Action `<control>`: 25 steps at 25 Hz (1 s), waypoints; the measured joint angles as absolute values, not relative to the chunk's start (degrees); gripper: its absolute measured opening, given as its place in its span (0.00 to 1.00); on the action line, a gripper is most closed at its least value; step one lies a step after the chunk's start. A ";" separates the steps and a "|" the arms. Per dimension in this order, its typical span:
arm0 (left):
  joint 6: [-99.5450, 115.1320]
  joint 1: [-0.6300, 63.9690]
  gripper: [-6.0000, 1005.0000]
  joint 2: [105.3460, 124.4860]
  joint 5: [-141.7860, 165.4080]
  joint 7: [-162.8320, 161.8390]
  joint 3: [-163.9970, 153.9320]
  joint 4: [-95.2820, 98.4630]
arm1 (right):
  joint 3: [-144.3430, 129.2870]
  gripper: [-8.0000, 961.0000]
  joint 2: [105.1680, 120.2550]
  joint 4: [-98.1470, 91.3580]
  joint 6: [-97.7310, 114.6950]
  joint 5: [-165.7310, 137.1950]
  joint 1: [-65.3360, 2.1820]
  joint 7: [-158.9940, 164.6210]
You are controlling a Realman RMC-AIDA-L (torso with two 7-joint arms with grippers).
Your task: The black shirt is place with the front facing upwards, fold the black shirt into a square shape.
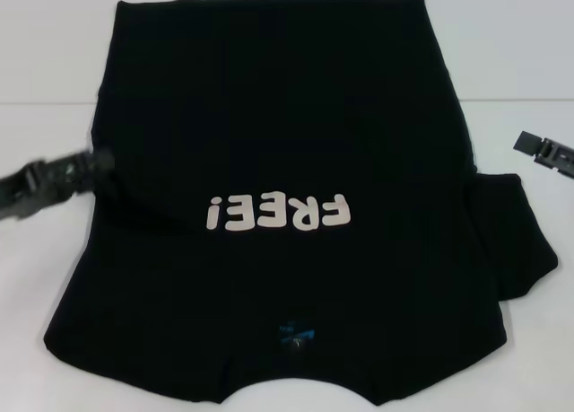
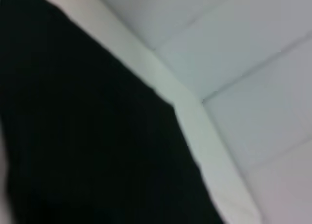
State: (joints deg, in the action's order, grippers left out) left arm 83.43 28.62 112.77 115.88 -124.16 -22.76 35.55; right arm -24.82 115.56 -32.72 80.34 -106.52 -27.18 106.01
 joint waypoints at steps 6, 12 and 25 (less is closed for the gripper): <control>87.03 24.12 0.81 111.74 117.31 -117.71 -23.25 35.81 | -25.59 0.82 113.12 -32.67 81.41 -107.48 -27.13 108.86; 93.85 22.27 0.81 112.90 117.84 -103.99 -23.89 36.64 | -26.04 0.82 111.19 -37.19 87.10 -115.27 -27.08 115.72; 96.51 23.14 0.81 115.54 118.37 -94.50 -24.01 39.03 | -26.54 0.81 108.37 -55.12 95.10 -135.64 -28.94 138.78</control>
